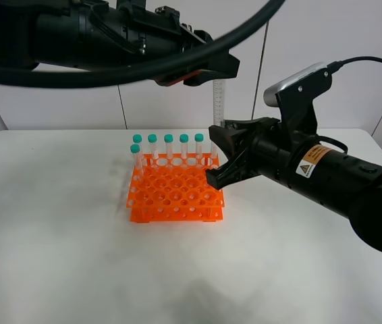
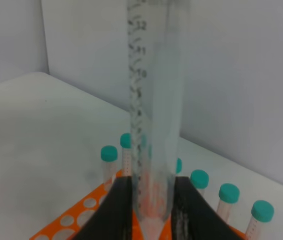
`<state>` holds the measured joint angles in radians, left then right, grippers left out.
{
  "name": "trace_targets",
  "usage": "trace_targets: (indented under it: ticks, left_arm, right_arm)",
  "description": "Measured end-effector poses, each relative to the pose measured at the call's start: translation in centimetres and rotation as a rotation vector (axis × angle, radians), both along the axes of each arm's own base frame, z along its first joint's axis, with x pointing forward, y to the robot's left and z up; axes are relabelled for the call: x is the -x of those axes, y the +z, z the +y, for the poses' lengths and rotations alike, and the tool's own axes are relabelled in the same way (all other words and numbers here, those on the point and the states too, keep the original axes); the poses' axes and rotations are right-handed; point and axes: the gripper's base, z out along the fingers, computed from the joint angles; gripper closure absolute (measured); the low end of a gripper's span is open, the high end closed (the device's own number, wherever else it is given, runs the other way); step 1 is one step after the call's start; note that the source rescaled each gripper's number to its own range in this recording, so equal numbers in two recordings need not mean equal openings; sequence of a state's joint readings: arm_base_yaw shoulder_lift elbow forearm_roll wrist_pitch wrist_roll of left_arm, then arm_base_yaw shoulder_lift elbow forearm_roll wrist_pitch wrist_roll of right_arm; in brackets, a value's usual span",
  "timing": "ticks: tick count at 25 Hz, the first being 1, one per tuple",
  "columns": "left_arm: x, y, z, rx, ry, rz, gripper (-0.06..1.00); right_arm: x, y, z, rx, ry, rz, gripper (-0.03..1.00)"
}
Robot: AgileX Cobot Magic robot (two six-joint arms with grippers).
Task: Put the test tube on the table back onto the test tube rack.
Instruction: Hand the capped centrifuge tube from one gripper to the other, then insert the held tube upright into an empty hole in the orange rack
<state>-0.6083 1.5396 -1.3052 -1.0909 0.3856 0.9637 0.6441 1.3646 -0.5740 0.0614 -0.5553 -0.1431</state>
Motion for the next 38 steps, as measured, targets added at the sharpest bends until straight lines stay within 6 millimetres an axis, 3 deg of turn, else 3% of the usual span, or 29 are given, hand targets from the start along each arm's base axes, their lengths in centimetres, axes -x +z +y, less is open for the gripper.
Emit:
trace_targets:
  ticks: [2,7,15,19,21,28,38]
  left_arm:
    - [0.0,0.0,0.0,0.002,0.000,0.000,0.94]
    - [0.1,0.0,0.0,0.002,-0.006,0.004,0.94]
    - [0.1,0.0,0.0,0.003,-0.005,0.004,0.94]
    - [0.1,0.0,0.0,0.003,-0.004,0.004,0.94]
    - [0.1,0.0,0.0,0.003,-0.004,0.004,0.94]
    - [0.1,0.0,0.0,0.003,-0.004,0.004,0.94]
    - [0.1,0.0,0.0,0.003,-0.004,0.005,0.94]
  right_arm:
    - [0.0,0.1,0.1,0.006,0.011,-0.011,0.90]
    - [0.1,0.3,0.2,0.010,0.029,-0.046,0.48]
    - [0.2,-0.4,0.1,0.076,0.034,0.004,0.36]
    - [0.1,-0.9,-0.1,0.097,0.004,0.052,0.08]
    - [0.0,-0.9,-0.3,0.089,-0.023,0.062,0.01]
    - [-0.2,-1.2,-0.7,0.156,-0.057,0.060,-0.03]
    - [0.9,-3.6,-1.0,0.293,0.001,0.310,-0.03]
